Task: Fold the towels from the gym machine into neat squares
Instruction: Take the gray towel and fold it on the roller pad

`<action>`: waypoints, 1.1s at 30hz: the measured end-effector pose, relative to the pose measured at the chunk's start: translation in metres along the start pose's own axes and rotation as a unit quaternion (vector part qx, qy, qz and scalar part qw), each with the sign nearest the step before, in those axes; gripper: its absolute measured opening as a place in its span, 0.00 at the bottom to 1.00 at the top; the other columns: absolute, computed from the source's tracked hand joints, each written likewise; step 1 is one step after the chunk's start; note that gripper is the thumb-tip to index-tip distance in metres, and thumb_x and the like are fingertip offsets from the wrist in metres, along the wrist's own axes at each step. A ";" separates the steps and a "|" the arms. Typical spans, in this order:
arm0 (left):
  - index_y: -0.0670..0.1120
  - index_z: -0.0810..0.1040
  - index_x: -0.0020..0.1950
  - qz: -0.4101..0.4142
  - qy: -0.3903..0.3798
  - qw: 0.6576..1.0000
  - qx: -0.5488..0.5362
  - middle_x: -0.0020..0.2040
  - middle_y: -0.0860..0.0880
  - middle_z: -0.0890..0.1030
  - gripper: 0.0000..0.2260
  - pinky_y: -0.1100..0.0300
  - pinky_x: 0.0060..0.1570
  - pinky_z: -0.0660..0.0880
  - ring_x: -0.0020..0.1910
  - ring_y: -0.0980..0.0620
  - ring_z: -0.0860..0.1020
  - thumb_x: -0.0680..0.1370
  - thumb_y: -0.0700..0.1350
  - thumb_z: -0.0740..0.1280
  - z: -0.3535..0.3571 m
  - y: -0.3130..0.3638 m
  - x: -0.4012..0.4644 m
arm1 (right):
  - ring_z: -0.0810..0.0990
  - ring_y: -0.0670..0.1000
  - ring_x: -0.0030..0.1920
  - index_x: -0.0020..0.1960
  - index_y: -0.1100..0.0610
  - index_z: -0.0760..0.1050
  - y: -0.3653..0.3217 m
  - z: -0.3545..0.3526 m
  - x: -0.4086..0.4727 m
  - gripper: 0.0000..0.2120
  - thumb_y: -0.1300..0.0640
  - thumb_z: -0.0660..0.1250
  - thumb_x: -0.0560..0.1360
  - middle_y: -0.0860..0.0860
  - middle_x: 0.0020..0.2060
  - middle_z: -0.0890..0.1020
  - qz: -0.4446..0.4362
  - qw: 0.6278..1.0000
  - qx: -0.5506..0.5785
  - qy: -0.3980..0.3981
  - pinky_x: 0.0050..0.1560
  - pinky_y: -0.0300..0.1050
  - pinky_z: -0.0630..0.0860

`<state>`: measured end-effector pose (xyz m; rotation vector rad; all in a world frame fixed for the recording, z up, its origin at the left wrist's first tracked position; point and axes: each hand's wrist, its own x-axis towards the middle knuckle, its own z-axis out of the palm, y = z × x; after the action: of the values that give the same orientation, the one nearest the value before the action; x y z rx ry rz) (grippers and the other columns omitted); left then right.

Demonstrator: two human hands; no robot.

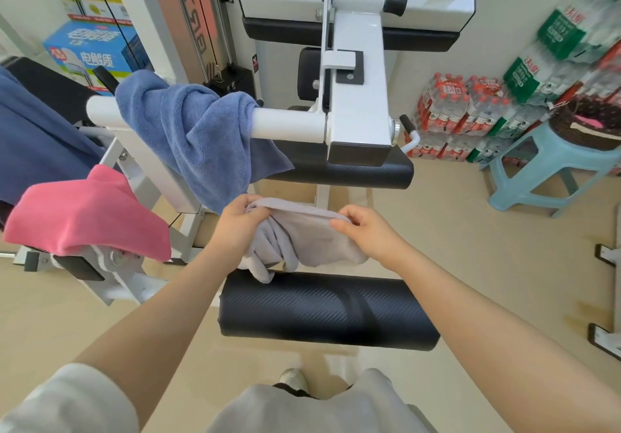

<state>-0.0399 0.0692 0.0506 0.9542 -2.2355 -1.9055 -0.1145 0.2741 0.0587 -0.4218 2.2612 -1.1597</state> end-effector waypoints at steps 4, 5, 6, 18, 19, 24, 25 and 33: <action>0.53 0.76 0.49 -0.045 -0.001 0.999 -0.008 0.58 0.46 0.77 0.04 0.48 0.63 0.71 0.56 0.47 0.76 0.75 0.48 0.67 -0.003 -0.003 0.008 | 0.72 0.49 0.44 0.52 0.56 0.71 0.001 -0.001 0.003 0.08 0.52 0.57 0.80 0.50 0.44 0.75 0.056 0.994 0.079 0.054 0.41 0.41 0.69; 0.53 0.76 0.49 -0.040 -0.006 0.999 -0.018 0.56 0.47 0.77 0.03 0.50 0.63 0.71 0.56 0.48 0.75 0.77 0.47 0.65 -0.002 -0.001 0.007 | 0.73 0.49 0.46 0.55 0.55 0.71 0.001 -0.001 0.004 0.08 0.54 0.59 0.79 0.50 0.46 0.75 0.061 0.989 0.106 0.085 0.43 0.41 0.70; 0.52 0.77 0.49 -0.031 -0.014 0.999 -0.037 0.54 0.47 0.77 0.04 0.53 0.63 0.70 0.54 0.49 0.75 0.78 0.45 0.63 -0.001 0.003 0.007 | 0.73 0.49 0.49 0.58 0.53 0.71 -0.001 -0.001 0.005 0.09 0.55 0.61 0.78 0.49 0.48 0.74 0.055 0.984 0.119 0.117 0.46 0.41 0.70; 0.51 0.75 0.58 0.167 -0.225 0.959 0.044 0.55 0.52 0.78 0.22 0.68 0.49 0.75 0.50 0.62 0.76 0.73 0.28 0.60 0.018 0.054 -0.027 | 0.79 0.45 0.54 0.60 0.45 0.74 -0.039 0.008 0.000 0.14 0.58 0.64 0.76 0.44 0.52 0.80 -0.076 0.978 0.189 -0.041 0.53 0.39 0.78; 0.51 0.75 0.59 0.174 -0.228 0.956 0.057 0.55 0.52 0.78 0.23 0.68 0.48 0.75 0.50 0.62 0.76 0.73 0.27 0.59 0.016 0.054 -0.027 | 0.80 0.45 0.52 0.57 0.46 0.76 -0.039 0.005 -0.001 0.11 0.57 0.65 0.76 0.46 0.50 0.81 -0.067 0.980 0.178 -0.057 0.51 0.39 0.78; 0.50 0.76 0.56 0.169 -0.162 0.965 0.116 0.48 0.53 0.79 0.14 0.65 0.48 0.72 0.45 0.60 0.76 0.75 0.34 0.63 0.009 0.040 -0.022 | 0.77 0.44 0.42 0.47 0.53 0.77 -0.043 -0.002 0.001 0.03 0.58 0.65 0.76 0.47 0.41 0.79 -0.039 0.992 0.123 -0.008 0.42 0.39 0.74; 0.49 0.77 0.52 0.154 -0.128 0.973 0.115 0.44 0.54 0.79 0.09 0.67 0.46 0.72 0.42 0.61 0.75 0.77 0.38 0.64 0.008 0.035 -0.019 | 0.77 0.45 0.43 0.46 0.52 0.77 -0.043 -0.003 0.001 0.03 0.58 0.64 0.76 0.48 0.41 0.79 -0.026 0.990 0.141 0.014 0.43 0.41 0.74; 0.44 0.76 0.40 0.068 -0.049 0.994 -0.072 0.40 0.45 0.76 0.10 0.54 0.51 0.72 0.42 0.50 0.72 0.80 0.43 0.61 0.018 0.026 -0.017 | 0.79 0.51 0.45 0.54 0.55 0.74 -0.041 0.012 0.002 0.07 0.61 0.63 0.77 0.54 0.46 0.78 0.168 0.877 0.448 0.039 0.46 0.46 0.79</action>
<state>-0.0445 0.0939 0.0761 0.6838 -2.1172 -2.0589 -0.1081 0.2420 0.0856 0.3751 1.5071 -1.8501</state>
